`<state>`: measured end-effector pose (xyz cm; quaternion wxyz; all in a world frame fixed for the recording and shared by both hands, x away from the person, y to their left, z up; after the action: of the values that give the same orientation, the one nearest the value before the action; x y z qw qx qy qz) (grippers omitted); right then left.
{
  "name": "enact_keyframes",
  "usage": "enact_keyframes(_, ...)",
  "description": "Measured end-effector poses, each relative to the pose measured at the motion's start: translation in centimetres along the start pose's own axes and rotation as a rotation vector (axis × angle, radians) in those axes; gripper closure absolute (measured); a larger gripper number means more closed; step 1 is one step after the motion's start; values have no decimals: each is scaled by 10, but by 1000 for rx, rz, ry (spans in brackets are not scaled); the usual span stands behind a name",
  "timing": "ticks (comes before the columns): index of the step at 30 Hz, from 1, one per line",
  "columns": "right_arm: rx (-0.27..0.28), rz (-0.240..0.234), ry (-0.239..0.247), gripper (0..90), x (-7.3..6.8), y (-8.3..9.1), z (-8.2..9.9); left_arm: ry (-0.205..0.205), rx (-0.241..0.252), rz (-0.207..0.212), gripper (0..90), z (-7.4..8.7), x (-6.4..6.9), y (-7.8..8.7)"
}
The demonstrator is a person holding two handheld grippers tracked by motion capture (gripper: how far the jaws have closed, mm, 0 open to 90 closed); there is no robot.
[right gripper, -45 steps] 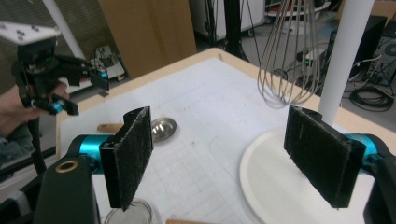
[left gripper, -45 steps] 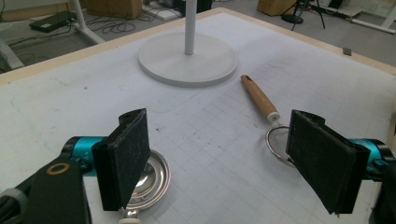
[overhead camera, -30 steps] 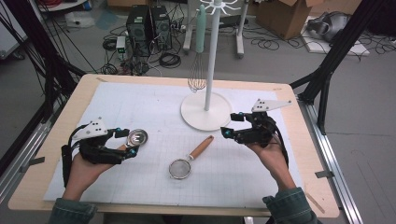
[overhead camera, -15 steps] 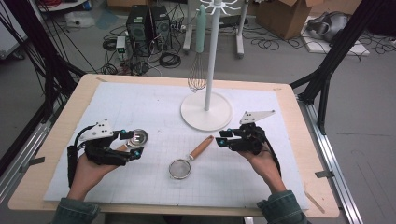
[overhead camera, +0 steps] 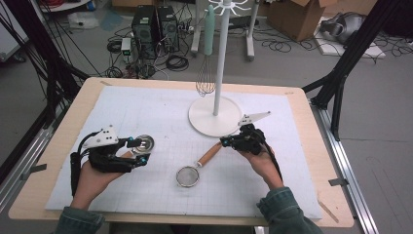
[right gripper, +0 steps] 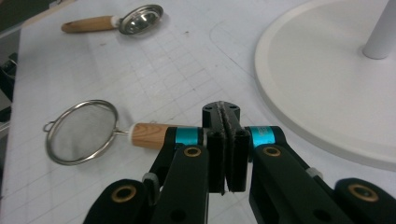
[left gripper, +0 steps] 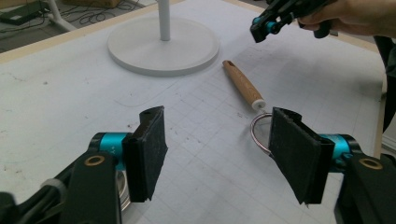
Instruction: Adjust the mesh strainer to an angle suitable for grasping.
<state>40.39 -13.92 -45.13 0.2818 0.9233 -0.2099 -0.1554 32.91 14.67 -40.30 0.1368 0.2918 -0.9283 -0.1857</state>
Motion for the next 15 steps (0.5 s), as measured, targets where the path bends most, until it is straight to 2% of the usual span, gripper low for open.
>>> enact_keyframes(6,-31,-21,-8,893,6,-19,-1,-8,1,6,425,1,1,-1)
enact_keyframes(15,-42,-18,-14,893,12,-34,-4,-18,-1,14,479,2,3,-1)
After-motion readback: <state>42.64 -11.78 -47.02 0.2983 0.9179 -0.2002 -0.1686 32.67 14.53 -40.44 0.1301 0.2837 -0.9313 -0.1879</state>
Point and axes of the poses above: each handheld gripper's, and its own axes: y roughly backward along the jaws, z roughly out of its underside, x roughly to its right, the point moved 9 cm from there along -y, roughly forward along the jaws, and after that the axes turned 4 degrees about y, right-handed, at the moved point
